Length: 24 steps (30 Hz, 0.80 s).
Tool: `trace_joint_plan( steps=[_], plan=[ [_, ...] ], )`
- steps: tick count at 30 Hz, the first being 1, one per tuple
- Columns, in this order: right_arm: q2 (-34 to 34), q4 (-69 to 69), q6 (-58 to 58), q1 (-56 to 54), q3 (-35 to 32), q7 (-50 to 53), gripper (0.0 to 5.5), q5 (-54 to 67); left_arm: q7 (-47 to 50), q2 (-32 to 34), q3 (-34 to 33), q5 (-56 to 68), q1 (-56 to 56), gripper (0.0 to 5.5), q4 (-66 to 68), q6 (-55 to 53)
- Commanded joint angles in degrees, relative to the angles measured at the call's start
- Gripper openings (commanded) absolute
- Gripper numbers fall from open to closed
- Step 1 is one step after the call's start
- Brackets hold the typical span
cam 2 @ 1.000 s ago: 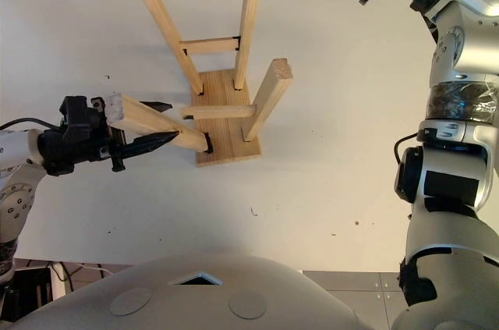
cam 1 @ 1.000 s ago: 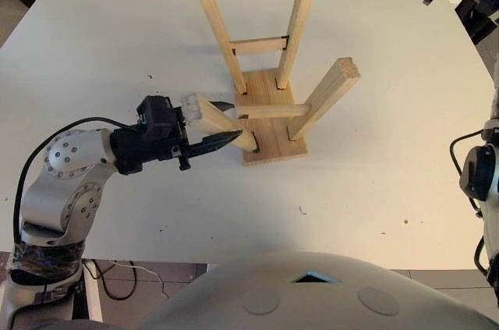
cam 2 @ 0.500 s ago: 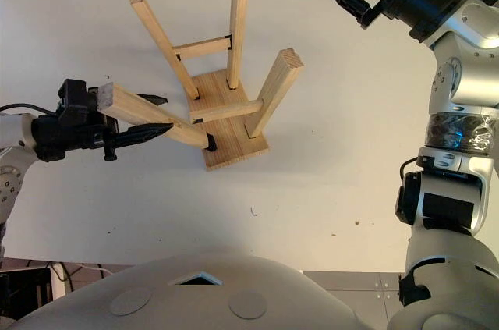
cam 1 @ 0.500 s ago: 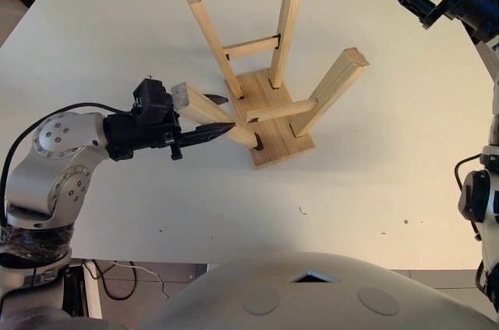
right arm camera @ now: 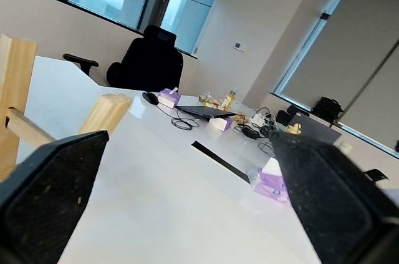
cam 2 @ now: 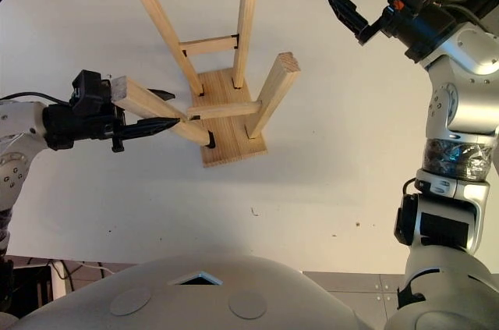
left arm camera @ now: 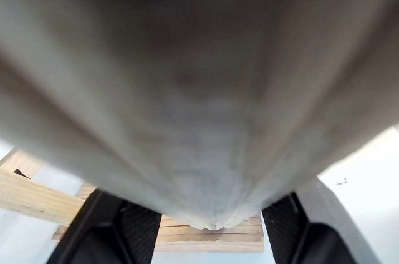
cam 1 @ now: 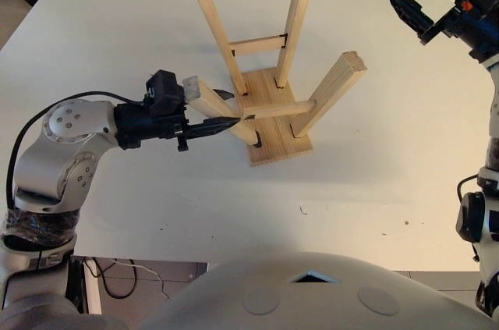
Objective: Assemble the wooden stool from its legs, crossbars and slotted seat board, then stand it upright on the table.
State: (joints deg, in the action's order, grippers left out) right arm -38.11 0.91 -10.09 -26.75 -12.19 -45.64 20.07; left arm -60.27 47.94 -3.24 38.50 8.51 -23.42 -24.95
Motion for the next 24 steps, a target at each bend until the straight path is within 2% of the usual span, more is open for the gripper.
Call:
trace_joint_plan(
  steps=[1, 7, 16, 24],
  plan=[
    [1.48, -5.49, -2.33, 4.83, 0.29, 2.07, 4.77, 0.83, -0.82, 2.08, 0.92, -2.26, 1.58, 2.05, 1.32, -1.83],
    [2.04, -8.2, -2.0, 9.63, 2.52, 3.45, 4.77, -1.78, -2.61, 2.18, 0.13, -0.41, 5.84, 2.04, 3.85, -2.79],
    [1.6, -4.89, 0.05, 6.92, 5.02, 2.8, 4.77, -3.64, -1.59, -0.34, -0.79, -0.02, 6.3, 2.04, 4.94, -2.79],
    [2.87, -3.08, 1.87, 4.89, 7.65, 2.61, 4.77, -5.13, -0.68, -4.03, 3.24, -4.05, 7.8, 2.04, 5.69, -1.11]
  ],
)
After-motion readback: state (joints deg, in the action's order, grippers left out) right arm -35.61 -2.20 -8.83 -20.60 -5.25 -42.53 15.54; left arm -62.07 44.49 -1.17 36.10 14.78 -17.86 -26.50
